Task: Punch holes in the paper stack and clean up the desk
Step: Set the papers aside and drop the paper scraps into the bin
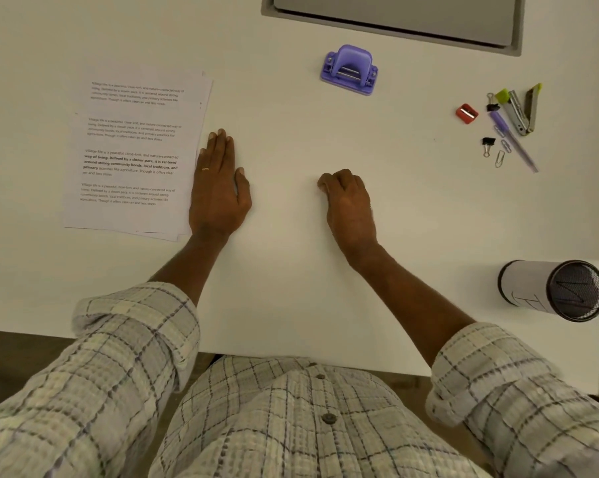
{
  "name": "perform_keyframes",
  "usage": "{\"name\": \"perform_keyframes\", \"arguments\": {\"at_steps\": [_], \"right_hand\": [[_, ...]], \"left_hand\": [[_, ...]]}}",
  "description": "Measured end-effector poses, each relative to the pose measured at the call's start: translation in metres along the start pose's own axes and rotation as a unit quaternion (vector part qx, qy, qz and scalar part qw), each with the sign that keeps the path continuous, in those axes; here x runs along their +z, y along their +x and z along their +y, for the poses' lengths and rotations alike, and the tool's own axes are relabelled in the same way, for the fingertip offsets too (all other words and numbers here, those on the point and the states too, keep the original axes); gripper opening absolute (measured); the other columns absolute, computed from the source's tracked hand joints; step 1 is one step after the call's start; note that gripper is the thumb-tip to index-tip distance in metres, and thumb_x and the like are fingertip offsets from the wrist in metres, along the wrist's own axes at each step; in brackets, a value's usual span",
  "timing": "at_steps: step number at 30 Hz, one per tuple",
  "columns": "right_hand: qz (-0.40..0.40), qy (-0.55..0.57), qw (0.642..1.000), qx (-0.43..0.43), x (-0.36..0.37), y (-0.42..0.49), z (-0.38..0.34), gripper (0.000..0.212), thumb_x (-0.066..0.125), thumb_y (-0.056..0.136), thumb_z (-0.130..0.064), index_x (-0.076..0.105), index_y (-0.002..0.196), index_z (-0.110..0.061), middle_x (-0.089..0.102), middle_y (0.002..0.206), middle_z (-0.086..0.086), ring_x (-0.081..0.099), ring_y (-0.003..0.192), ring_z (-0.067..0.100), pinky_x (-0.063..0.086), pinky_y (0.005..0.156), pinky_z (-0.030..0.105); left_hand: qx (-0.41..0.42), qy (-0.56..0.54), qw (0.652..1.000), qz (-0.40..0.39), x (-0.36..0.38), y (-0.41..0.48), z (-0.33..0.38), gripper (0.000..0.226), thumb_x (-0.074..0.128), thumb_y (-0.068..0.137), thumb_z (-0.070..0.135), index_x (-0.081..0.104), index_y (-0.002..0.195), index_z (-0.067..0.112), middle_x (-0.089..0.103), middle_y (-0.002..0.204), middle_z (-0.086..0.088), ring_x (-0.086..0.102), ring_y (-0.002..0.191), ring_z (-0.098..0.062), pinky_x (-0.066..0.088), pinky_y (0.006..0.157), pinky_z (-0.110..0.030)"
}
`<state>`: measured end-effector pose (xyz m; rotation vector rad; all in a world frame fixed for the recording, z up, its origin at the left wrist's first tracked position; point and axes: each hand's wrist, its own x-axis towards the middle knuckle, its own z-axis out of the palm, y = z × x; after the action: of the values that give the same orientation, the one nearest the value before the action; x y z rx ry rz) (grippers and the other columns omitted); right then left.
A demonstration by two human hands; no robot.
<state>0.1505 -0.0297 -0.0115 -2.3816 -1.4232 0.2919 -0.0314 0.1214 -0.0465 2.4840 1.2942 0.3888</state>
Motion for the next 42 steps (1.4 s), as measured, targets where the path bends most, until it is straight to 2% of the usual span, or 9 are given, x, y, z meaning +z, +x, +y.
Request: {"name": "perform_keyframes", "arguments": {"at_steps": [4,7,9,15,22,29,32,36,42], "right_hand": [[-0.036,0.332,0.902,0.273,-0.021,0.019,-0.005,0.016,0.061,0.098,-0.008,0.076,0.100,-0.009,0.070,0.088,0.000,0.062,0.078,0.013,0.049,0.077,0.022],[-0.081,0.669,0.608,0.419,-0.051,0.022,-0.001,0.011,0.068,0.093,0.000,0.072,0.103,0.001,0.069,0.090,0.004,0.064,0.083,0.012,0.058,0.077,0.019],[-0.087,0.750,0.486,0.440,-0.073,0.014,0.005,0.013,0.064,0.095,0.002,0.070,0.107,0.003,0.067,0.095,0.009,0.064,0.086,0.015,0.059,0.072,0.020],[-0.049,0.826,0.371,0.421,-0.146,-0.039,0.042,0.019,0.057,0.093,-0.002,0.068,0.109,-0.002,0.063,0.094,0.009,0.061,0.081,0.014,0.057,0.067,0.019],[0.084,0.760,0.478,0.432,-0.229,-0.121,0.130,0.011,0.056,0.098,-0.011,0.066,0.102,-0.011,0.061,0.095,0.000,0.061,0.081,0.005,0.052,0.074,0.011],[0.195,0.366,0.795,0.443,-0.248,-0.173,0.190,0.022,0.069,0.096,-0.017,0.072,0.114,-0.004,0.071,0.091,0.002,0.065,0.082,0.011,0.057,0.086,0.019],[0.153,0.214,0.873,0.411,-0.236,-0.177,0.191,0.019,0.069,0.095,-0.015,0.076,0.112,-0.014,0.076,0.097,0.009,0.071,0.092,0.018,0.056,0.093,0.028],[0.151,0.062,0.911,0.379,-0.226,-0.174,0.192,0.017,0.073,0.089,-0.017,0.079,0.105,-0.019,0.078,0.095,0.005,0.067,0.078,-0.001,0.041,0.069,-0.006],[0.158,-0.014,0.913,0.377,-0.220,-0.173,0.190,0.010,0.075,0.085,-0.026,0.077,0.094,-0.021,0.078,0.087,0.001,0.053,0.064,-0.029,0.033,0.065,-0.010]], "left_hand": [[-0.002,0.005,1.000,-0.009,-0.001,0.000,0.000,0.057,0.037,0.106,0.023,0.027,0.159,0.001,0.024,0.168,-0.013,0.019,0.158,-0.024,0.016,0.130,-0.041],[0.001,0.007,1.000,-0.008,-0.002,0.000,0.000,0.057,0.036,0.106,0.022,0.027,0.158,0.001,0.024,0.168,-0.014,0.019,0.158,-0.025,0.016,0.130,-0.041],[0.002,0.006,1.000,-0.007,-0.001,0.000,0.000,0.057,0.037,0.106,0.022,0.028,0.158,0.000,0.025,0.167,-0.014,0.019,0.158,-0.025,0.017,0.130,-0.041],[0.002,0.013,1.000,-0.006,0.001,0.000,-0.002,0.057,0.035,0.107,0.023,0.028,0.158,0.001,0.025,0.168,-0.014,0.019,0.158,-0.025,0.015,0.130,-0.039],[0.015,0.002,1.000,0.010,0.009,-0.001,-0.009,0.058,0.036,0.106,0.024,0.028,0.158,0.001,0.026,0.167,-0.015,0.021,0.157,-0.026,0.016,0.130,-0.040],[0.024,0.008,0.999,0.019,0.009,-0.002,-0.009,0.059,0.035,0.105,0.024,0.026,0.159,0.001,0.026,0.167,-0.017,0.021,0.157,-0.028,0.013,0.130,-0.037],[0.022,0.008,1.000,0.020,0.007,-0.002,-0.008,0.059,0.035,0.105,0.024,0.024,0.159,0.002,0.025,0.167,-0.016,0.021,0.157,-0.028,0.013,0.130,-0.038],[0.019,0.008,1.000,0.019,0.006,-0.003,-0.007,0.059,0.034,0.105,0.024,0.025,0.159,0.002,0.025,0.167,-0.016,0.020,0.157,-0.028,0.012,0.130,-0.037],[0.008,0.007,1.000,0.006,0.005,-0.001,-0.007,0.060,0.033,0.105,0.027,0.024,0.160,0.004,0.024,0.168,-0.014,0.019,0.157,-0.026,0.011,0.130,-0.037]]}}
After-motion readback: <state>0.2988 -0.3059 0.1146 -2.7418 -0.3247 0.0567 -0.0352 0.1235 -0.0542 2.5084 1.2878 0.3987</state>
